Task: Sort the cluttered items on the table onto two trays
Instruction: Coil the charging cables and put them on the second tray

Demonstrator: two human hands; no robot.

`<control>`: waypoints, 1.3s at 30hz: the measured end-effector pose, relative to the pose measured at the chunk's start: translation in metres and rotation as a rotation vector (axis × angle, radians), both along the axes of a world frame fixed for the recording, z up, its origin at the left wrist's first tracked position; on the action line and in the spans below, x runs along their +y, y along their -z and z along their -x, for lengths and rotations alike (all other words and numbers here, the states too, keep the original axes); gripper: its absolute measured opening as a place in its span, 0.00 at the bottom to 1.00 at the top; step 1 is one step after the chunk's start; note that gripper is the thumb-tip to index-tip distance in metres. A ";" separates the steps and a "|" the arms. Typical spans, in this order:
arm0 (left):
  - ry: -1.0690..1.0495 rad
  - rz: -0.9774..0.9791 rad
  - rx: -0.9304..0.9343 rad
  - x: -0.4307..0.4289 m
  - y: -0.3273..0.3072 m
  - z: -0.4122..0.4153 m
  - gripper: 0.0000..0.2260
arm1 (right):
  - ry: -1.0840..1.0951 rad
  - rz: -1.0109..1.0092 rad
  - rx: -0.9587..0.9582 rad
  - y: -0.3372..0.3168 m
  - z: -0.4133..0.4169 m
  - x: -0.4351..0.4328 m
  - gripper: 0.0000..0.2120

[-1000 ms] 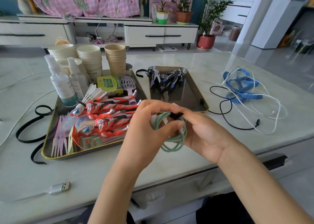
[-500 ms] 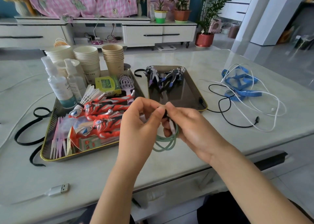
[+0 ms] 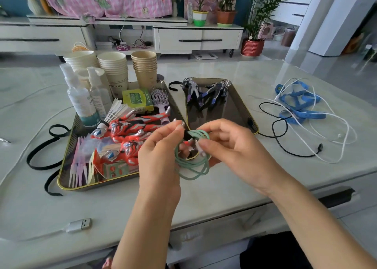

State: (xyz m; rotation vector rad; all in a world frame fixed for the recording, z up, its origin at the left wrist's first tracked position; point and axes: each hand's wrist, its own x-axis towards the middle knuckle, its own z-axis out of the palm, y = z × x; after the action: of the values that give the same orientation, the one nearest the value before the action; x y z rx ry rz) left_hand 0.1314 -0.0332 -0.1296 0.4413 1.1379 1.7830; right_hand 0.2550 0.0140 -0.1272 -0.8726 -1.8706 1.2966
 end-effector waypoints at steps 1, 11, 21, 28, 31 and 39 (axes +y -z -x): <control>0.010 0.008 0.017 0.000 0.000 0.000 0.04 | 0.010 -0.010 0.008 -0.001 -0.001 0.000 0.06; 0.042 0.087 0.264 0.002 0.001 -0.002 0.13 | 0.122 0.059 0.063 -0.005 -0.005 0.014 0.07; 0.123 0.190 0.152 0.003 0.001 0.004 0.05 | 0.634 0.180 -0.007 0.021 0.000 0.111 0.05; 0.154 0.198 0.211 0.002 -0.001 0.012 0.07 | 0.580 -0.083 -0.471 0.035 0.037 0.119 0.05; 0.134 0.202 0.237 0.000 -0.002 0.016 0.06 | 0.622 -0.326 -0.764 0.043 0.046 0.115 0.10; 0.125 0.226 0.281 -0.002 -0.003 0.019 0.07 | 0.627 -0.371 -0.652 0.041 0.038 0.116 0.09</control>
State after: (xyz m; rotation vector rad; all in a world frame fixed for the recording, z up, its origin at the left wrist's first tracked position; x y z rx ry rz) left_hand 0.1127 -0.0353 -0.1264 0.6251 1.4565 1.4949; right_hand 0.2170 0.1303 -0.1680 -1.6238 -1.9530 0.2756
